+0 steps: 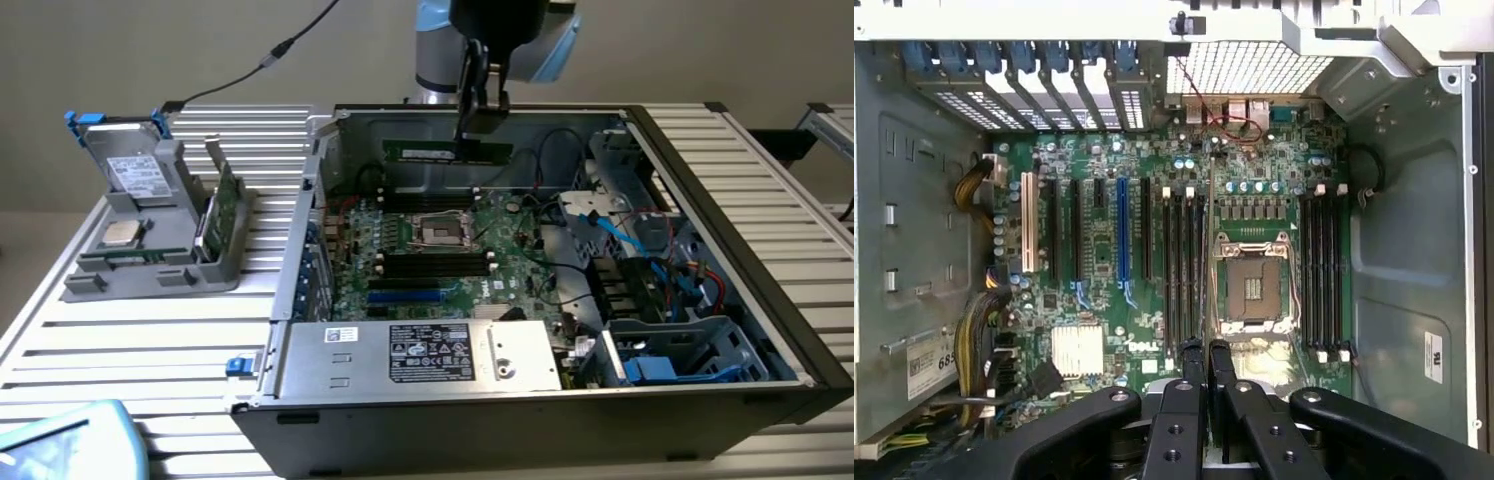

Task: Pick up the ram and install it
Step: 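Insert the ram into the slot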

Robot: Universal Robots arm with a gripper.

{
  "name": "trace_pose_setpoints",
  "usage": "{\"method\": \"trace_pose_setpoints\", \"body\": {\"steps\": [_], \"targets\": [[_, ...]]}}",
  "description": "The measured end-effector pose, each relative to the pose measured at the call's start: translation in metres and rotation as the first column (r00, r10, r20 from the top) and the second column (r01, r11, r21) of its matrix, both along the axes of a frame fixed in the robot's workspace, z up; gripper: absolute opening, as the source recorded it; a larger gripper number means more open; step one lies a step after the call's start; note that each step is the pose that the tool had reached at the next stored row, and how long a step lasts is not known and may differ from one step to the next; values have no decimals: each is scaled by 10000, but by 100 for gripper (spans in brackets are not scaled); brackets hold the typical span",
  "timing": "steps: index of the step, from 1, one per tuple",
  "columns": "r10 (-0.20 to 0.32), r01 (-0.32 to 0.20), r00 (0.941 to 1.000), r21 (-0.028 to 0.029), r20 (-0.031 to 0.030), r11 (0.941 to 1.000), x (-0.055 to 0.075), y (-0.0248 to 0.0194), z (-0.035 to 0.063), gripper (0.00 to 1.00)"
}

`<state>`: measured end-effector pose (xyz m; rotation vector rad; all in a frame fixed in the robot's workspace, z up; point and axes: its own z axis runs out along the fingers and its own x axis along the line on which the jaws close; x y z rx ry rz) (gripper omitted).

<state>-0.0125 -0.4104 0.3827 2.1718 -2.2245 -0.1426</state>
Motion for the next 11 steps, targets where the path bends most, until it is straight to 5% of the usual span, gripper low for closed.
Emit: {"method": "trace_pose_setpoints", "body": {"steps": [11], "targets": [[81,-81,10000,52,0,10000,-35,0,-200,13]]}}
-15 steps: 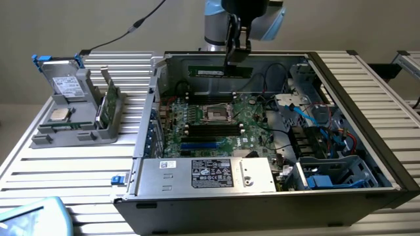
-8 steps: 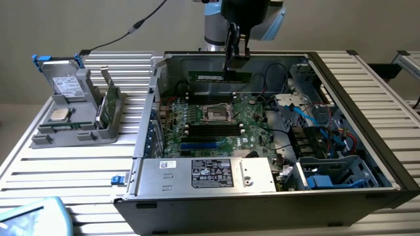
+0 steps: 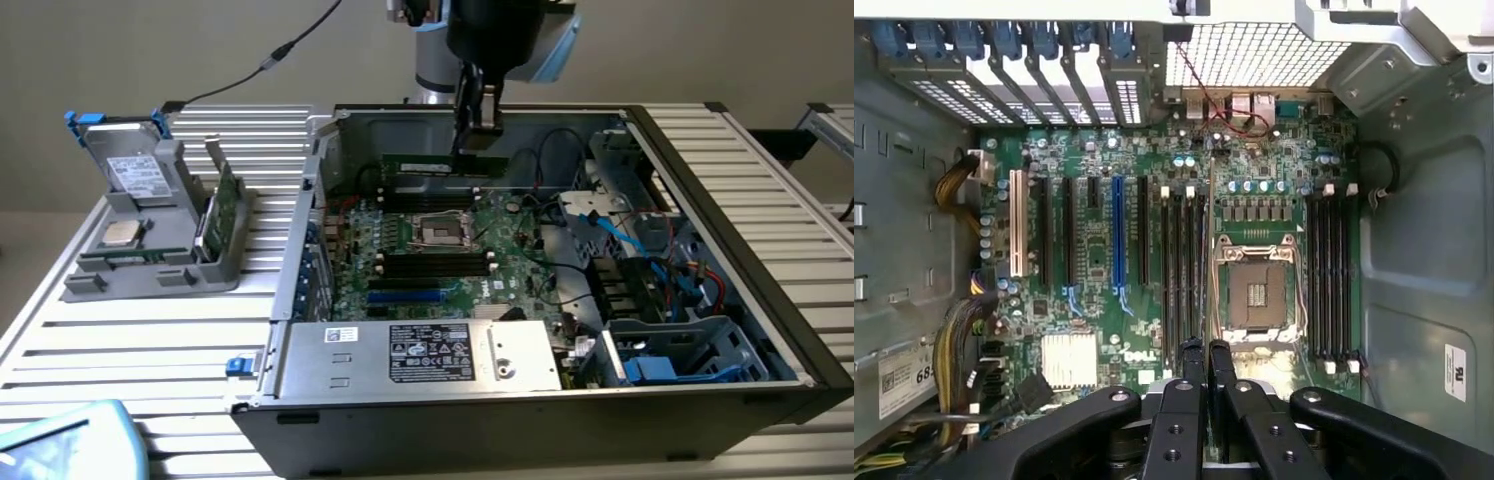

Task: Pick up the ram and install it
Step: 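Insert the ram into the slot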

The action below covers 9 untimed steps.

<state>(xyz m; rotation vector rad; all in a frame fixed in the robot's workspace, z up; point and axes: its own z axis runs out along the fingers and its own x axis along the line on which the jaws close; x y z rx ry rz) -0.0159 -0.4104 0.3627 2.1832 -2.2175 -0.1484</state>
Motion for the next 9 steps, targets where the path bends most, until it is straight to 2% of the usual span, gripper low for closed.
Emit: {"method": "trace_pose_setpoints", "body": {"steps": [5,9], "targets": [[75,-75,10000,0,13,10000,-10,0,-109,13],[245,-245,9997,-1,35,9997,-9,17,-178,13]]}}
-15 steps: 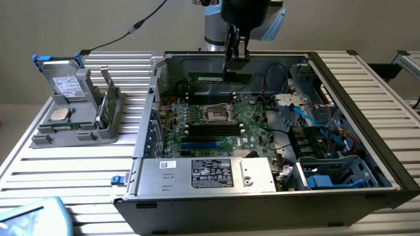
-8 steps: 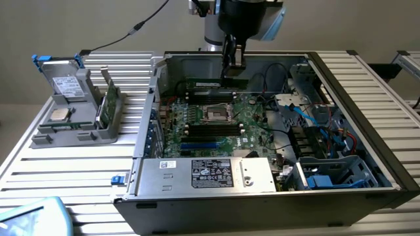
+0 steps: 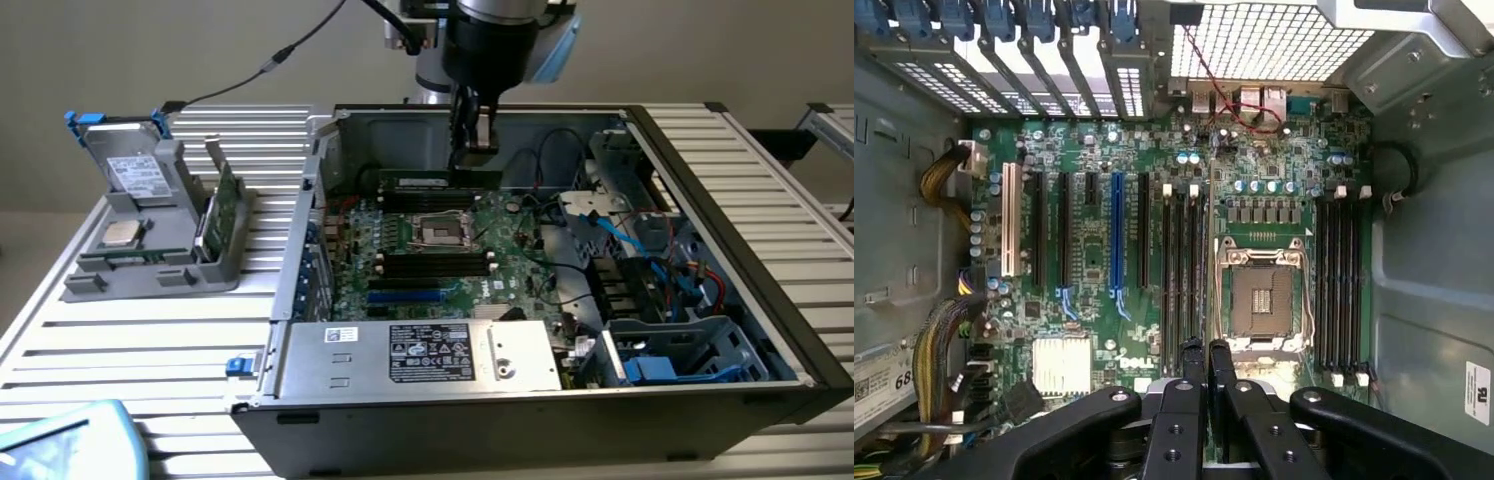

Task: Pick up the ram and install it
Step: 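Insert the ram into the slot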

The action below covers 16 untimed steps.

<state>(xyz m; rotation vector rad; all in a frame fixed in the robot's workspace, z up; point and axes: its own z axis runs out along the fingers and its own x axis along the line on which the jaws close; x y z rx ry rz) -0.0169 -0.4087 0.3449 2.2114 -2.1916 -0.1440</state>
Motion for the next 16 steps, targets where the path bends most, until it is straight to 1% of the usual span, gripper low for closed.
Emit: {"method": "trace_pose_setpoints", "body": {"steps": [4,6,11,16], "targets": [[353,-353,9994,0,7,9994,1,24,-73,13],[479,-479,9989,3,8,9989,5,29,-111,13],[486,-486,9988,2,7,9988,59,29,-201,13],[481,-481,9988,1,6,9988,59,29,-291,13]]}}
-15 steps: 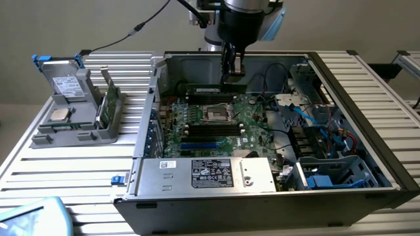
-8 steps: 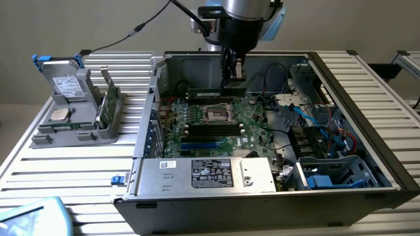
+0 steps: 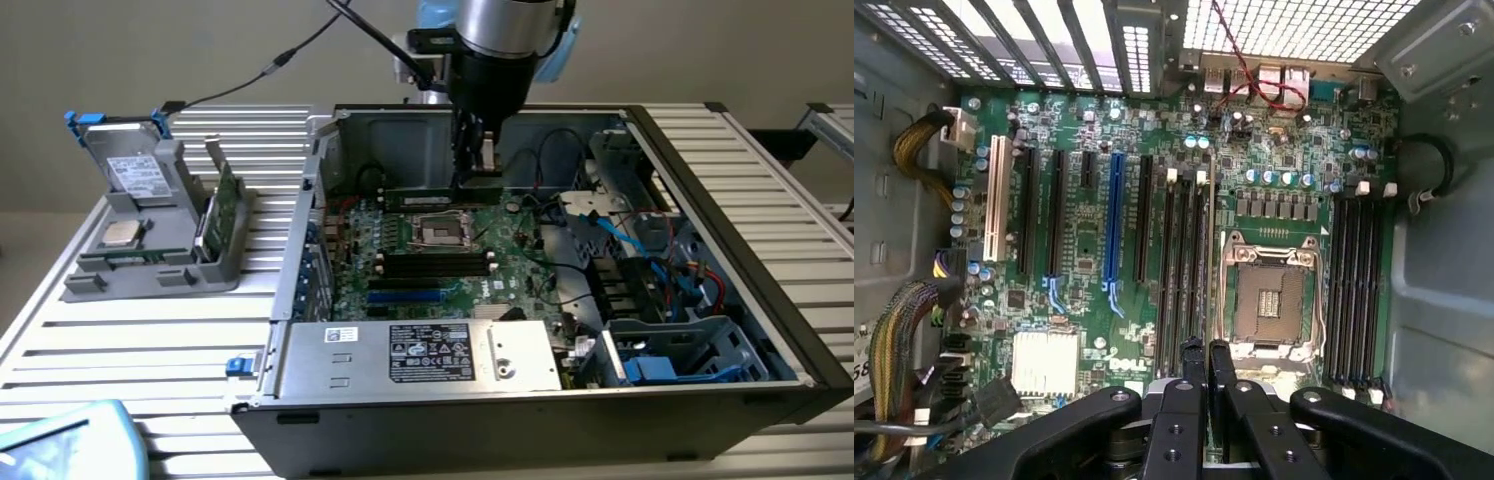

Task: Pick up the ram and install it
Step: 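Insert the ram into the slot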

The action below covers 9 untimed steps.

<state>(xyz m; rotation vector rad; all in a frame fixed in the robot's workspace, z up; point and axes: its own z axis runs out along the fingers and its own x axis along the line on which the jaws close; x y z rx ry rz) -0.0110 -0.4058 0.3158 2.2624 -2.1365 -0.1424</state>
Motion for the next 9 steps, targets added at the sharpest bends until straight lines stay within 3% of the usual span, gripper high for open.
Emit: {"method": "trace_pose_setpoints", "body": {"steps": [9], "targets": [[-378,378,9993,1,0,9993,-11,0,-164,13]]}}
